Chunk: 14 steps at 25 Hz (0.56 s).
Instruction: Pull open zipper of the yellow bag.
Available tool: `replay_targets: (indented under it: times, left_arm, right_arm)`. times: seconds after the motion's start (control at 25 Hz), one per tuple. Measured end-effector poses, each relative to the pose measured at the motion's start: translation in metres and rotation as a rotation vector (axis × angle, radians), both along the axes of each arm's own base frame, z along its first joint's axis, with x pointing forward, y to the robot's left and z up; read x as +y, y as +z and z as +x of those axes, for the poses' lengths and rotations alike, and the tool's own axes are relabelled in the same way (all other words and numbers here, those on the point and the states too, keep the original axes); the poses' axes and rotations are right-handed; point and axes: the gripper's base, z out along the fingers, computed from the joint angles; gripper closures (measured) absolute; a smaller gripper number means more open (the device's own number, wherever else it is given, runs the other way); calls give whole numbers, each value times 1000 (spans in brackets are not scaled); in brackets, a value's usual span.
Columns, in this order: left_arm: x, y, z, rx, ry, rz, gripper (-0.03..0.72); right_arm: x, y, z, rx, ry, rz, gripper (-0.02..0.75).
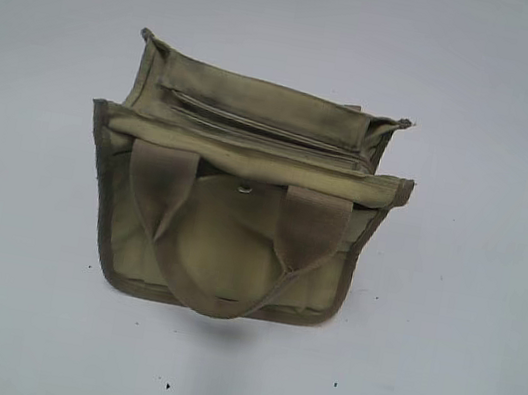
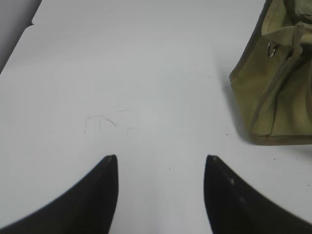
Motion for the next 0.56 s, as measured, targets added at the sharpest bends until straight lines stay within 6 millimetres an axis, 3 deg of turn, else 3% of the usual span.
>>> replay_targets:
  times: [0.56]
  left_arm:
    - [0, 0, 0, 0, 0, 0, 252]
  right_arm:
    - [0, 0, 0, 0, 0, 0, 156]
